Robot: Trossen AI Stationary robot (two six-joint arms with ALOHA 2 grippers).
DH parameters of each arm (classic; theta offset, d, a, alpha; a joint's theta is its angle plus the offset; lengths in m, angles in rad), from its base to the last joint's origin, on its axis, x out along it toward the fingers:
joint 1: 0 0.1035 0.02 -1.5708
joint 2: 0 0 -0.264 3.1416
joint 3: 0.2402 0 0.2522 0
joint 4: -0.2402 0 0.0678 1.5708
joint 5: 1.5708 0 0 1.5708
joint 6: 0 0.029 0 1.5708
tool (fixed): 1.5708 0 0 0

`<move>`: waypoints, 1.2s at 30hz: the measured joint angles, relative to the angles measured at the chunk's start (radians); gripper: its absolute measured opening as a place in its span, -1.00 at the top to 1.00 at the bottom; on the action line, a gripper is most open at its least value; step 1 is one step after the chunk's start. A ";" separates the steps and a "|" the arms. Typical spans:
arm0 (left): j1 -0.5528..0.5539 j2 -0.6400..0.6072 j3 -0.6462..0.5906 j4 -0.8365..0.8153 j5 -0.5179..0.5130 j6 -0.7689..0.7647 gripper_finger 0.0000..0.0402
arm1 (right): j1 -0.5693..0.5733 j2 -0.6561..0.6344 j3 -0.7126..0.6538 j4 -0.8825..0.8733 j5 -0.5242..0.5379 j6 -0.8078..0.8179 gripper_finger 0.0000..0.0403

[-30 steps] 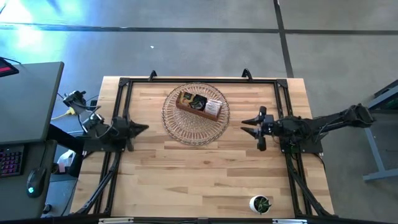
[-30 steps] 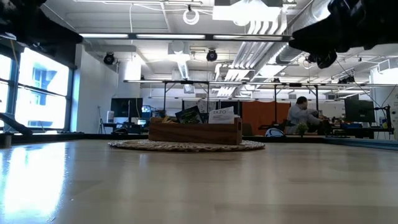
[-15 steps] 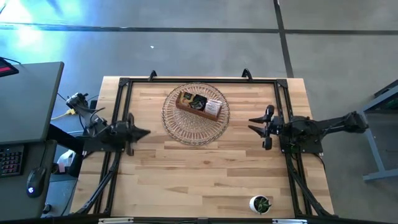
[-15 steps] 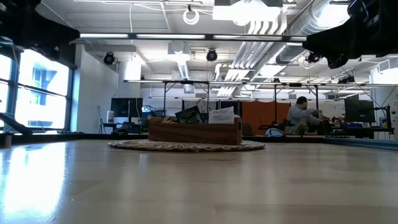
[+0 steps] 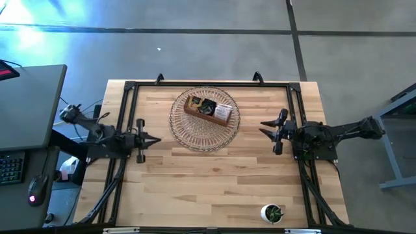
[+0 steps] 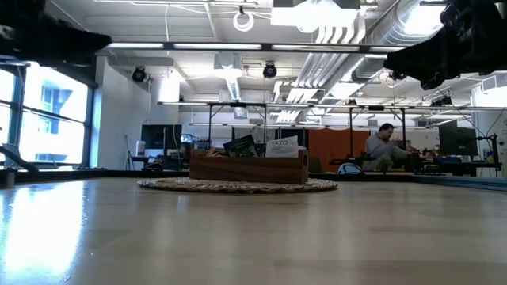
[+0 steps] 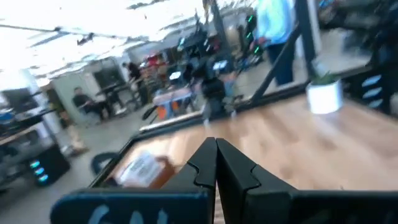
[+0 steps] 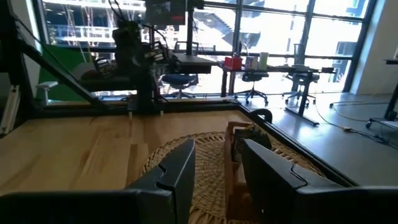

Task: Pick & Place Tea
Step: Return to Home Position

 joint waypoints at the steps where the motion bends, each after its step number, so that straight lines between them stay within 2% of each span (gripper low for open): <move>1: 0.035 0.000 0.000 -0.022 0.017 -0.003 1.00 | 0.000 0.001 0.000 0.000 0.007 0.010 0.36; 3: 0.102 0.001 0.000 -0.091 0.012 -0.065 1.00 | 0.000 0.001 0.000 -0.001 0.014 0.020 0.36; 6: 0.178 0.041 0.001 -0.086 -0.014 -0.252 1.00 | 0.000 0.003 0.000 -0.019 0.013 0.019 0.36; 9: 0.220 0.067 0.001 -0.087 -0.013 -0.414 1.00 | 0.000 0.011 0.000 -0.066 0.012 0.019 0.36; 11: 0.234 0.079 0.001 -0.087 -0.011 -0.466 1.00 | 0.000 0.013 0.000 -0.099 0.010 0.020 0.36; 16: 0.234 0.085 0.001 -0.088 -0.009 -0.477 1.00 | 0.000 0.016 0.000 -0.150 0.009 0.044 0.36; 36: 0.234 0.086 -0.001 -0.090 -0.005 -0.477 1.00 | 0.000 0.016 0.000 -0.151 0.009 0.045 0.36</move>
